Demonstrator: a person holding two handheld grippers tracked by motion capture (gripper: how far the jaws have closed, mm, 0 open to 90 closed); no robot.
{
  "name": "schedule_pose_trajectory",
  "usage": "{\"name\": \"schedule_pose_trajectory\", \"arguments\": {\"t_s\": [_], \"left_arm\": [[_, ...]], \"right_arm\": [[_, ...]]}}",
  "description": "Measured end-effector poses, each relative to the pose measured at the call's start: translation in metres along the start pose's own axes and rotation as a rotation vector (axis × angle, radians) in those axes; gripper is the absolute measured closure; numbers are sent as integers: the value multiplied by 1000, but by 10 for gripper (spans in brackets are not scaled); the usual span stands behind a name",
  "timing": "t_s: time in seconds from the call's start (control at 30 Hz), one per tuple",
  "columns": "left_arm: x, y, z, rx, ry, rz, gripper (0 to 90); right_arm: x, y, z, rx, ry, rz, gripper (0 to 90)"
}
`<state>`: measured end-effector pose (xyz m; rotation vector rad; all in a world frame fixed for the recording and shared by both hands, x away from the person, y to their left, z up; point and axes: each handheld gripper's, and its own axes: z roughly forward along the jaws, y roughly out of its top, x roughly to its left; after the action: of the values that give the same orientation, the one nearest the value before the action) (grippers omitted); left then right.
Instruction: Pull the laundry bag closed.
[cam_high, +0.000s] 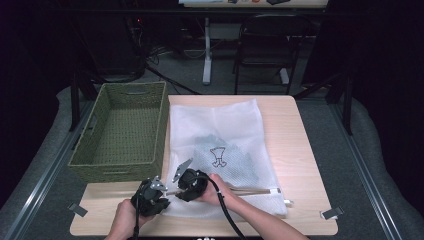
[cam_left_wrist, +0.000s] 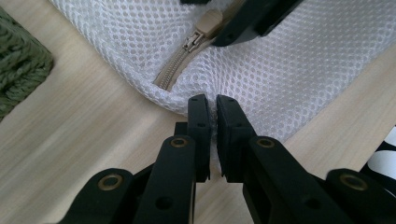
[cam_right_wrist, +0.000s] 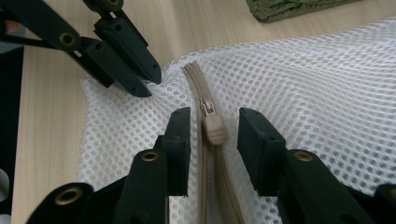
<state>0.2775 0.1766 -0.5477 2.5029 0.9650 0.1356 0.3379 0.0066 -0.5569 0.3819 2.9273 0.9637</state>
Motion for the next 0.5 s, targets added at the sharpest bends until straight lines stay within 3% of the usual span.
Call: {"name": "schedule_pose_trajectory", "arguments": {"t_s": [0.23,0.4,0.5], "left_arm": [[0,0,-3,-13,0,8,851],[0,0,-4,-18,0,2,838],[2,1,-6,-29,-4,-15,755]], "right_arm": [[-4,1,6,13,32,16,797],[-3,1,1,12,37,9,818],[1,2,-6,4,20,-1,820]]}}
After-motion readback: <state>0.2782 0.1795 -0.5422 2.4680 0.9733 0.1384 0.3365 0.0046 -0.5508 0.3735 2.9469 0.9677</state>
